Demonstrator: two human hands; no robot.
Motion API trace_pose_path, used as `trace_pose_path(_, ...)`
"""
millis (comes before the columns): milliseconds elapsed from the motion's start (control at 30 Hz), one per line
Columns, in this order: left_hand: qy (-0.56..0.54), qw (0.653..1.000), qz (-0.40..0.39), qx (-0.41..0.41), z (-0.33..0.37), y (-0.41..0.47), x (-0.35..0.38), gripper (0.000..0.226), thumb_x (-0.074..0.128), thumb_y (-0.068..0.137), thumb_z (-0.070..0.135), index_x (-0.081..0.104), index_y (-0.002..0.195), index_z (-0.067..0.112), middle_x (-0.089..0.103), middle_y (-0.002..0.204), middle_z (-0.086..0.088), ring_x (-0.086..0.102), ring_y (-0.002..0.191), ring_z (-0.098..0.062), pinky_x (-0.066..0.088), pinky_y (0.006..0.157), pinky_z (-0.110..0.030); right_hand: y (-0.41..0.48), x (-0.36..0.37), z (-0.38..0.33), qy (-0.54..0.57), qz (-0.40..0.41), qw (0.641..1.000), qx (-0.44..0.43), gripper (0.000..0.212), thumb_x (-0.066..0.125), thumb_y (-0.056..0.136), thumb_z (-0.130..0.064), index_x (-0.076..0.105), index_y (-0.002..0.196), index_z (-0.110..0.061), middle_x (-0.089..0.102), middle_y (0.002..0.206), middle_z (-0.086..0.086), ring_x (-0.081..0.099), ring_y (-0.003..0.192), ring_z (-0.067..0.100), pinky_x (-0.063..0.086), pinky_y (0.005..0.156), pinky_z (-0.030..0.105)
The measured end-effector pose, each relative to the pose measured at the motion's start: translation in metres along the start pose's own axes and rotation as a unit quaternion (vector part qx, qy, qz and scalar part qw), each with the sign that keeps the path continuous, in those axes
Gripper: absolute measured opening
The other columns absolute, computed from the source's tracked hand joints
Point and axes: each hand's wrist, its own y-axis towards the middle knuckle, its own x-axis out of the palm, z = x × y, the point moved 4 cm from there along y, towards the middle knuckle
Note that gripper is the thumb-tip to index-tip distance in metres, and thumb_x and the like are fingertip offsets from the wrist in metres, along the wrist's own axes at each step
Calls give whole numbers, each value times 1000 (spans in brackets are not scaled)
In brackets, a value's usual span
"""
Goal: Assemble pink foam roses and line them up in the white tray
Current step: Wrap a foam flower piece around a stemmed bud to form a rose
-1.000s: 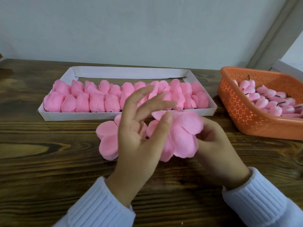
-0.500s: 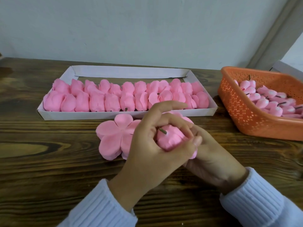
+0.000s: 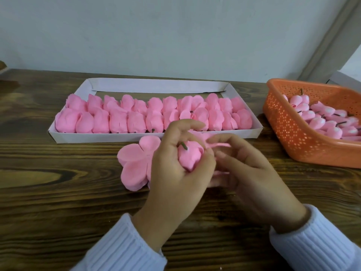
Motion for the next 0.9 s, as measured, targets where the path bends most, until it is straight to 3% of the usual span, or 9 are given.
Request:
trace_pose_path(100,52,999,-2,-10,-5,0,0,37,66,77,13,53,104,35,62,75,-1,64,71,-18,55,65,-28,-4,-9,-15,-129,97,972,-171,10,57,88,-12,63,96,-11,69,94,3,70,84,19,56,61,30)
trace_pose_path(200,100,995,-28,-9,-5,-2,5,40,68,74,18,51,108,31,63,79,5,62,74,-10,50,62,-18,-9,-4,-26,-203,95,936,-271,11,62,85,-17,68,93,-14,67,104,0,63,108,14,54,79,25)
trace_pose_path(300,99,993,-66,-24,-8,-4,10,54,74,69,16,49,116,27,66,78,3,65,73,-9,53,59,-24,-8,5,-25,-223,48,939,-259,13,66,79,-21,73,91,-22,63,115,3,57,118,11,47,90,19)
trace_pose_path(400,131,986,-100,-10,-10,-6,12,65,77,69,8,46,123,23,65,82,5,65,79,-6,52,62,-25,-6,9,-21,-242,30,942,-231,9,71,74,-27,76,83,-27,63,117,-6,56,121,14,46,98,28)
trace_pose_path(500,149,980,-133,-3,-8,-8,17,72,73,69,20,36,127,41,60,104,9,59,99,-4,52,80,-23,-6,4,-24,-247,65,936,-241,7,71,73,-29,75,78,-31,63,116,-9,56,120,9,44,97,26)
trace_pose_path(633,200,967,-135,86,0,-8,20,78,66,73,31,33,141,13,45,135,1,39,131,-16,41,104,-41,-7,-1,-29,-294,93,913,-266,11,76,74,-22,72,77,-32,59,119,-13,51,125,11,39,100,24)
trace_pose_path(767,128,977,-147,83,3,-8,20,86,72,74,10,22,143,25,59,112,13,58,113,-9,50,93,-35,-8,8,-28,-330,26,905,-268,9,73,75,-25,74,84,-27,54,131,-8,47,131,16,38,100,19)
trace_pose_path(833,90,981,-163,48,-2,-9,20,90,72,73,4,22,143,30,63,89,15,65,92,-6,54,80,-23,-9,10,-27,-313,11,913,-262,11,71,76,-26,73,87,-29,57,128,-15,46,132,16,39,102,23)
trace_pose_path(900,59,985,-165,7,-7,-10,19,90,72,72,6,24,142,35,64,85,16,66,87,-4,52,74,-16,-9,9,-27,-260,11,933,-250,9,69,77,-24,74,82,-31,63,119,-20,46,133,15,40,105,33)
